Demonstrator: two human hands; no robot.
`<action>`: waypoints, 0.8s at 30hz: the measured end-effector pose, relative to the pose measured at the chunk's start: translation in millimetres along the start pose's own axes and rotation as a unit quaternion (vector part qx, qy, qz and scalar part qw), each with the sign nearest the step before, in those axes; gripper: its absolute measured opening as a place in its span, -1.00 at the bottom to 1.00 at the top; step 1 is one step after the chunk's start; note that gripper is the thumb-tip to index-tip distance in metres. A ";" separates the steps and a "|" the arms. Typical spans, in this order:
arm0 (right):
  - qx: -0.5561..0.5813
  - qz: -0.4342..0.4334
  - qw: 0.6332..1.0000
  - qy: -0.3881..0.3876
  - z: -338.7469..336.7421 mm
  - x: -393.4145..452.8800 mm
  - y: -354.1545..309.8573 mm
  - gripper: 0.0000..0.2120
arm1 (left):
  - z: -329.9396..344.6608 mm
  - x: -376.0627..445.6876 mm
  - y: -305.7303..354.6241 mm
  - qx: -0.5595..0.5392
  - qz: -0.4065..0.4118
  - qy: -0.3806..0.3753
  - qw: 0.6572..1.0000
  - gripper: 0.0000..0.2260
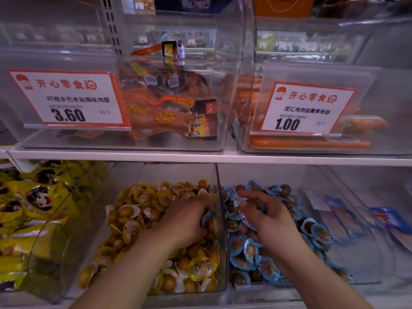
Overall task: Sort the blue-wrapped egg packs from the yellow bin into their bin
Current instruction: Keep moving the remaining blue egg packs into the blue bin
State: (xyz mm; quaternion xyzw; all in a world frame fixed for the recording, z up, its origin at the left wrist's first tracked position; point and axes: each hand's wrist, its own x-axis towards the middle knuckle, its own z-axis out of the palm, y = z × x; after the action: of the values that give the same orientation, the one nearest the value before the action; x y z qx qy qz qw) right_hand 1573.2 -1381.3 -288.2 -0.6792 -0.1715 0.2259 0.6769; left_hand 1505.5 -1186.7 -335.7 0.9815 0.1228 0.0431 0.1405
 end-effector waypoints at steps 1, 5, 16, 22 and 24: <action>0.002 0.001 1.000 -0.003 -0.1 0.0 0.0 -0.81 | 1.0 -1.7 -0.6 0.002 0.004 0.009 1.000 -0.65; 0.009 -0.003 1.000 0.014 -1.9 -0.5 -4.0 -0.82 | -23.9 -9.5 -10.9 -0.099 -0.051 0.054 0.992 -0.74; 0.282 0.103 0.946 -0.123 5.3 -13.0 -20.6 -0.42 | -54.1 -45.5 88.5 -0.231 0.096 0.192 0.949 -0.51; 0.141 0.074 0.987 0.003 -27.6 1.9 -13.0 -0.75 | -38.2 -33.8 63.4 -0.291 0.027 0.102 0.951 -0.54; 0.157 0.079 0.984 0.044 -41.6 11.6 -15.8 -0.77 | -33.6 -28.0 46.5 -0.307 -0.002 0.136 0.942 -0.75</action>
State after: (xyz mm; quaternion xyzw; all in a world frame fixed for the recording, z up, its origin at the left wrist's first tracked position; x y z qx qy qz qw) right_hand 1606.5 -1409.7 -274.1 -0.5855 -0.0499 0.2725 0.7618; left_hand 1485.1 -1228.1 -291.6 0.8753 0.1237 0.2117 0.4168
